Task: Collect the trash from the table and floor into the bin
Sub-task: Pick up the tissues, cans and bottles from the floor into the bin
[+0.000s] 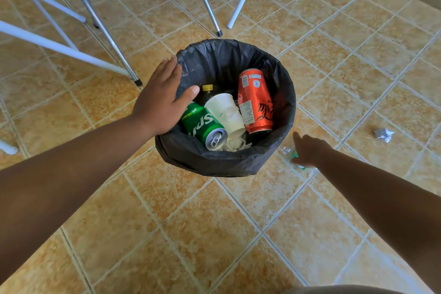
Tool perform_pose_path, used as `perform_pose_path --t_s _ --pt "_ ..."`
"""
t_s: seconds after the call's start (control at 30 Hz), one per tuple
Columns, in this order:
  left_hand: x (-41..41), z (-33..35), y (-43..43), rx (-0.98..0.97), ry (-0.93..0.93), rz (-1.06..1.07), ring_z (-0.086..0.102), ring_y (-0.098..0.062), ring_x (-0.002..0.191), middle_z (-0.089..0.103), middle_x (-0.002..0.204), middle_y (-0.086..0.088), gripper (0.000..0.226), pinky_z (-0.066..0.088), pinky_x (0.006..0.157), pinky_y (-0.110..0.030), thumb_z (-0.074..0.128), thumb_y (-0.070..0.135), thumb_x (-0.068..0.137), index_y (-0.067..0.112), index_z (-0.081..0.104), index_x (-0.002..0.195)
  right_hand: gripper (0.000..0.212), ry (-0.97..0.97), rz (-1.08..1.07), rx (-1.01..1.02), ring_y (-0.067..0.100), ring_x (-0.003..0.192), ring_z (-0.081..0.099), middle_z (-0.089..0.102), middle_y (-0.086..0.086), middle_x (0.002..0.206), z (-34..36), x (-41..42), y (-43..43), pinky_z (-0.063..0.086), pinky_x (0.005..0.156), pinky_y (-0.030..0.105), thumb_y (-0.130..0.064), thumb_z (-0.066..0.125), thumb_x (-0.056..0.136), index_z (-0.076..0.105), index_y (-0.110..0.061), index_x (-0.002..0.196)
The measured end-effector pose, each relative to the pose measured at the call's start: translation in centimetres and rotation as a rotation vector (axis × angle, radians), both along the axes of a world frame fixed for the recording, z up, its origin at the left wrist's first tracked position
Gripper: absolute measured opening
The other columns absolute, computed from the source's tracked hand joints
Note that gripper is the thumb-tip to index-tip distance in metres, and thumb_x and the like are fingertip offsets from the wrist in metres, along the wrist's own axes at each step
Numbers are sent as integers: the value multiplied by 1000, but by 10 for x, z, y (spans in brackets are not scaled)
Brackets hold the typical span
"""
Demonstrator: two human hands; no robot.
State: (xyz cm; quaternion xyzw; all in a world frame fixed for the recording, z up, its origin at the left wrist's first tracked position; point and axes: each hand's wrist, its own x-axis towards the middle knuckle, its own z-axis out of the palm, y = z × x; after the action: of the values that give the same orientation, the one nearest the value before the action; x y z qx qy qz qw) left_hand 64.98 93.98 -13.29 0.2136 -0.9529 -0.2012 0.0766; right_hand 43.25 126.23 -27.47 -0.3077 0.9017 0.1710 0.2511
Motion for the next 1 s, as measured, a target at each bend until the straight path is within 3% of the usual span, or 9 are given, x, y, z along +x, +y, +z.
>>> perform_pose_path --t_s 0.13,0.27,0.37,0.47,0.67,0.73,0.83,0.93,1.0 --pt "0 0 0 5 3 -2 -7 -10 150 -2 165 3 83 -4 114 -24 26 65 93 13 12 156 75 70 -35 -106 34 103 62 58 14 115 13 -18 -6 54 81 42 -56 64 78 39 -11 132" --pt "0 0 0 3 -1 -4 -8 -10 150 -2 165 2 86 -4 115 -24 23 67 90 13 12 156 86 200 -147 -277 37 107 60 59 17 121 41 -40 -16 50 78 42 -67 60 79 36 -15 143" --pt "0 -1 0 -3 -7 2 -8 -10 149 -2 165 3 86 -5 115 -24 22 68 90 14 11 156 90 231 -290 -541 39 115 58 59 22 128 78 -56 -27 51 87 44 -64 65 80 33 -15 148" --pt "-1 -1 1 4 -11 4 -8 -9 149 -3 165 3 85 -5 115 -25 21 68 90 15 11 156 83 300 -311 -896 37 113 61 64 21 123 128 -58 -45 50 94 45 -59 68 78 44 -13 143" --pt "0 -1 -1 68 46 -3 -5 -10 150 3 165 0 79 -3 119 -28 13 65 96 12 16 155 77 263 -155 -1391 18 111 60 55 8 133 224 -8 -99 53 87 25 -60 65 79 51 -16 141" --pt "0 -1 0 90 59 2 -4 -10 150 4 165 0 79 -1 120 -30 13 63 95 12 16 155 76 175 -61 -1356 20 103 64 60 6 126 235 21 -115 52 83 29 -65 62 79 55 -16 136" --pt "0 -1 -1 85 68 4 -3 -10 150 5 165 0 78 0 121 -32 14 63 96 11 17 155 73 54 92 -1035 24 102 62 63 8 118 226 57 -129 43 81 29 -70 59 78 59 -18 130" --pt "0 -1 -1 102 54 4 -5 -10 150 2 165 1 84 -1 120 -31 12 67 92 13 15 156 58 -6 160 -810 23 95 59 60 4 105 206 77 -134 43 74 31 -74 56 79 62 -25 108" --pt "0 0 1 101 44 4 -6 -10 150 1 165 2 87 -2 119 -29 11 69 89 14 13 156 76 73 188 -722 28 101 59 57 8 115 196 83 -135 51 78 37 -79 50 78 59 -18 123"
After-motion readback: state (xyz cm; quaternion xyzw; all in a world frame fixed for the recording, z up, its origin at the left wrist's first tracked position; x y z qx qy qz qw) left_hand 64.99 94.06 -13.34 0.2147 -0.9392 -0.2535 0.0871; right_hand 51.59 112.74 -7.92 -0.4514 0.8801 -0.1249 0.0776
